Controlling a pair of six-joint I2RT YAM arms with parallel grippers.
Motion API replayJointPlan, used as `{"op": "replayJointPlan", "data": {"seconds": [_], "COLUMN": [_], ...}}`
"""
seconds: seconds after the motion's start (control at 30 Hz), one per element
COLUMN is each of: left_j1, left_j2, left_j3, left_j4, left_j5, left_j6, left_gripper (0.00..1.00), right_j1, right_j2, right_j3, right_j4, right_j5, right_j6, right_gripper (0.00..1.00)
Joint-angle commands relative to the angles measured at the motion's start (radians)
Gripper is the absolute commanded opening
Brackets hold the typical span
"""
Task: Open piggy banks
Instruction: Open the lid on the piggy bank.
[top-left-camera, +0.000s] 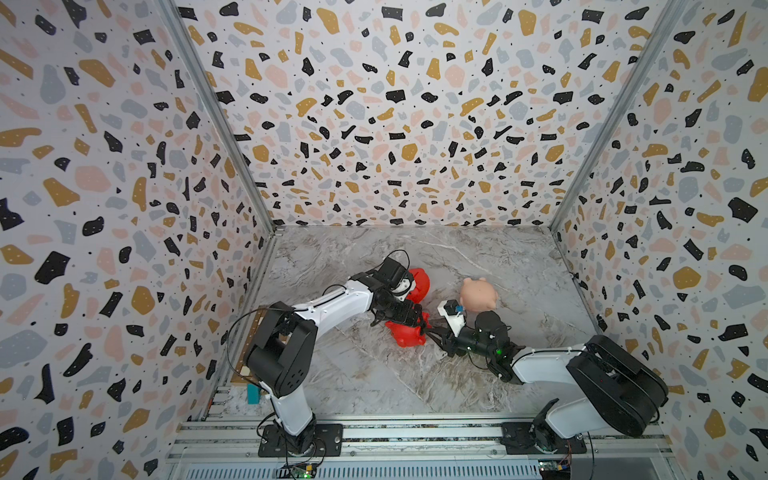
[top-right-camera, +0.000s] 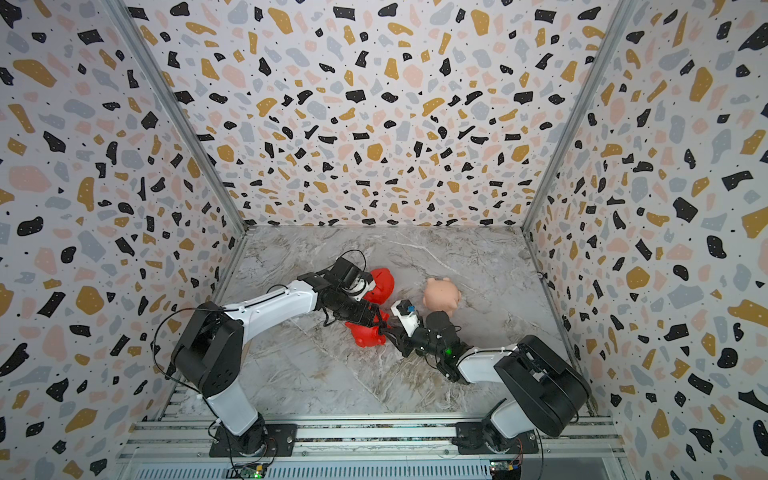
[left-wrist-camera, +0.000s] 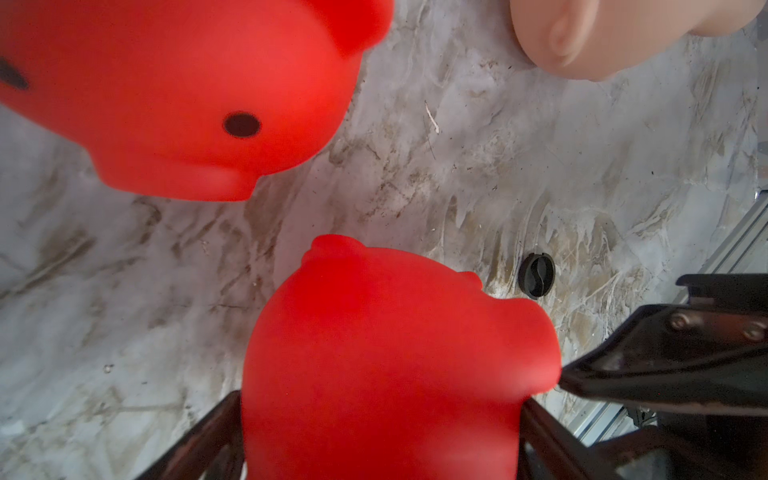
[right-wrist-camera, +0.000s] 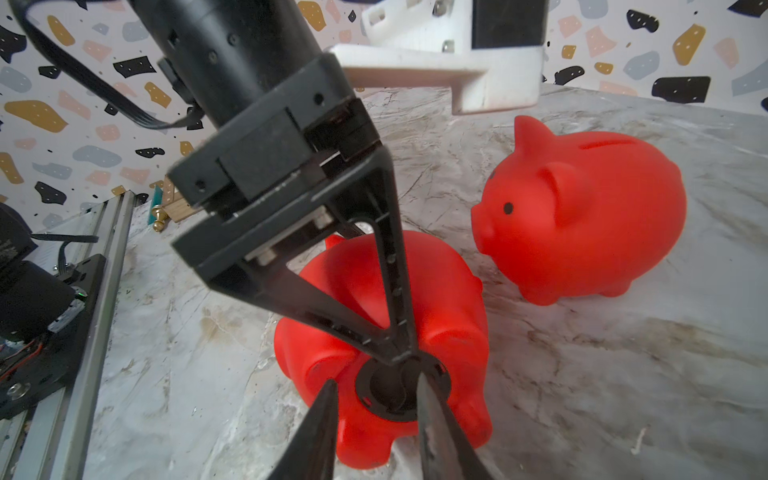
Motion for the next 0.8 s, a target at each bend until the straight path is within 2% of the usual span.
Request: {"op": "replayJointPlan", "data": {"seconds": [0.0, 0.43, 0.77], "left_j1": [-0.007, -0.007, -0.008], "left_j2": [0.029, 0.032, 0.027], "left_j3": [-0.017, -0.03, -0.029], "left_j4": [-0.019, -0.002, 0.001], "left_j5": [0.022, 0.048, 0.051], "left_j6": [-0.003, -0.015, -0.015], "left_gripper": [0.9, 0.89, 0.89], "right_j1": [-0.003, 0.01, 0.037], "right_j2": [0.032, 0.151, 0.229], "right_j3": [0.013, 0.068, 0.112], "right_j4": [0.038, 0.139, 0.157], "right_j5": [-0.004, 0.038, 0.052], "right_j6": [0.023, 0.042, 0.036], "right_gripper": [0.33, 0.29, 0.2]}}
